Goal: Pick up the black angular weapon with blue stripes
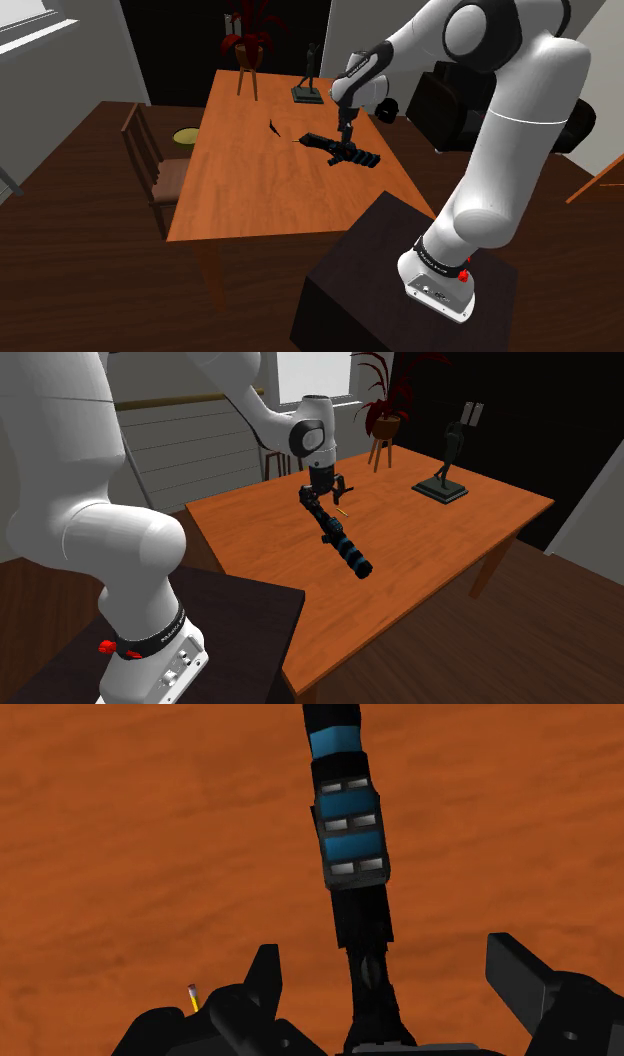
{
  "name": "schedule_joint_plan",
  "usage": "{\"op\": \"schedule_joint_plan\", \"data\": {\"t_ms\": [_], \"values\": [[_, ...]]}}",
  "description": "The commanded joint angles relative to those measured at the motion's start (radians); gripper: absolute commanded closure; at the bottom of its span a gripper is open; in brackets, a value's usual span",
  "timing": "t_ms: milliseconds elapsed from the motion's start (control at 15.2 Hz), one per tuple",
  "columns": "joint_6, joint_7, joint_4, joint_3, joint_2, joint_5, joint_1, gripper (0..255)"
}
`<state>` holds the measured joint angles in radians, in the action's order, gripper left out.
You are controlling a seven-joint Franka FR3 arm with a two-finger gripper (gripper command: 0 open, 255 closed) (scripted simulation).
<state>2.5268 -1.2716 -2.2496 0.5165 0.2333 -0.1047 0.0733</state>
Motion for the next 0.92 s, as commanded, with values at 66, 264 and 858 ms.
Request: {"op": "schedule_joint_plan", "data": {"t_ms": [66,264,858], "values": [[0.039,-0.064,0.027,-0.028,0.073,-0.055,-0.030,0],[0.072,-0.082,0.026,-0.046,0.108,-0.082,-0.043,0],[0.100,-0.095,0.023,-0.061,0.134,-0.104,-0.054,255]]}}
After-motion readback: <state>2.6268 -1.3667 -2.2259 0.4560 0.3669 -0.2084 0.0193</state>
